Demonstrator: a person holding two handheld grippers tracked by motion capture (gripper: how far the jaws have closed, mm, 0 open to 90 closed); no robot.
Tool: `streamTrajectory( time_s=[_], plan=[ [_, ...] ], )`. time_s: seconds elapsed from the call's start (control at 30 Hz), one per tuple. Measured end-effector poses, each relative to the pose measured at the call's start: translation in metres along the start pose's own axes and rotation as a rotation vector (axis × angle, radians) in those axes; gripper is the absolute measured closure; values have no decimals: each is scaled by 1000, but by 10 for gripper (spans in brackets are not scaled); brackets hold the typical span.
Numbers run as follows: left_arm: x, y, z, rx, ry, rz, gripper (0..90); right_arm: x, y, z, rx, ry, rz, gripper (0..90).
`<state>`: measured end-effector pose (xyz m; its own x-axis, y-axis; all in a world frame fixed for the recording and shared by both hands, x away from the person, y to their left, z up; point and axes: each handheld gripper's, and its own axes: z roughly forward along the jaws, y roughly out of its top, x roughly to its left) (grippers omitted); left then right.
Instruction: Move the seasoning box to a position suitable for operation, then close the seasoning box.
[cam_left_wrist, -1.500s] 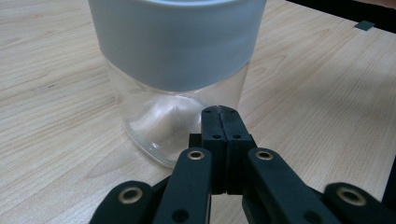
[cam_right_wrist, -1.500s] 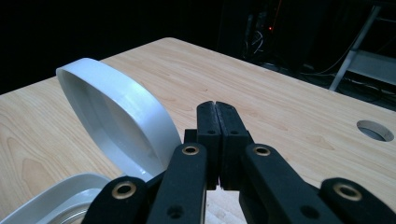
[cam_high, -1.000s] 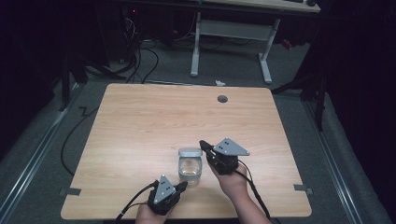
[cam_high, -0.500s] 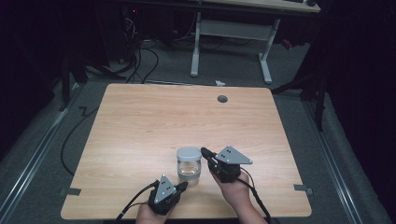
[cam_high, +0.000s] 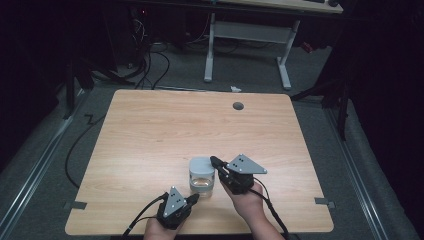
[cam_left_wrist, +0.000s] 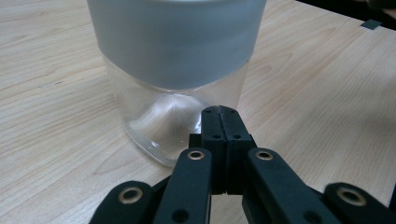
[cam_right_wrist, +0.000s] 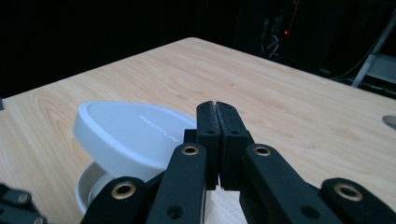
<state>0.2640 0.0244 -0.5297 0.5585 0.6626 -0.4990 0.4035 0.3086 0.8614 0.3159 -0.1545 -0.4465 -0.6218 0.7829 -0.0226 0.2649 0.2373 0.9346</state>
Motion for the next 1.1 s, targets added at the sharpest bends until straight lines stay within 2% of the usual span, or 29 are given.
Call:
streamTrajectory(
  time_s=[0.1, 0.2, 0.27, 0.33, 0.4, 0.47, 0.5, 0.53, 0.57, 0.6, 0.63, 0.67, 0.7, 0.73, 0.77, 0.8, 0.83, 0.87, 0.9, 0.93, 1.0, 1.03, 1.1],
  plan=[
    [1, 0, 1, 2, 2, -2, 900, 3, -7, 0, 19, 6, 1, 890],
    [1, 0, 1, 0, 2, -5, 900, 3, -9, 0, 17, 9, 3, 890],
    [2, 2, -1, 3, -1, -5, 870, 2, -8, -2, 11, 2, 3, 886],
    [7, 7, -7, 26, -19, -34, 846, -2, -7, -5, 0, -9, 10, 880],
    [14, 10, -16, 37, -10, -26, 819, -11, -8, -10, -2, -34, 26, 877],
    [26, 19, -24, 33, 17, -22, 793, -21, -12, -14, 9, -58, 40, 866],
    [34, 26, -27, 19, 39, -26, 756, -36, -22, -18, 37, -93, 64, 846],
    [42, 33, -30, -7, 60, -36, 756, -36, -22, -18, 37, -93, 64, 846],
    [51, 40, -32, -22, 92, -32, 729, -44, -28, -20, 51, -116, 79, 831],
    [60, 45, -33, -26, 131, -16, 689, -53, -34, -23, 66, -140, 96, 810],
    [70, 48, -34, -22, 173, 17, 647, -61, -41, -26, 82, -167, 105, 787],
    [90, 50, -37, -16, 267, 98, 596, -78, -55, -33, 106, -221, 135, 725],
    [90, 50, -37, -16, 267, 98, 572, -78, -55, -33, 106, -221, 135, 725],
    [102, 52, -38, -13, 324, 131, 572, -87, -62, -38, 115, -243, 165, 691],
    [116, 57, -39, -22, 372, 105, 548, -103, -74, -50, 130, -285, 204, 613],
    [116, 57, -39, -22, 372, 105, 536, -103, -74, -50, 130, -285, 204, 613],
    [121, 60, -40, -29, 379, 77, 536, -109, -80, -56, 138, -303, 218, 577],
    [124, 63, -41, -45, 389, 71, 528, -114, -86, -62, 147, -317, 228, 547],
    [126, 64, -41, -58, 396, 72, 515, -120, -96, -76, 163, -358, 232, 501],
    [127, 65, -42, -58, 402, 76, 515, -120, -96, -76, 163, -358, 232, 501],
    [128, 64, -43, -64, 409, 71, 511, -120, -106, -89, 156, -405, 226, 486],
    [127, 64, -44, -74, 407, 59, 509, -120, -112, -95, 168, -402, 239, 462],
    [125, 64, -45, -70, 404, 55, 509, -120, -114, -95, 182, -391, 237, 444]
  ],
)
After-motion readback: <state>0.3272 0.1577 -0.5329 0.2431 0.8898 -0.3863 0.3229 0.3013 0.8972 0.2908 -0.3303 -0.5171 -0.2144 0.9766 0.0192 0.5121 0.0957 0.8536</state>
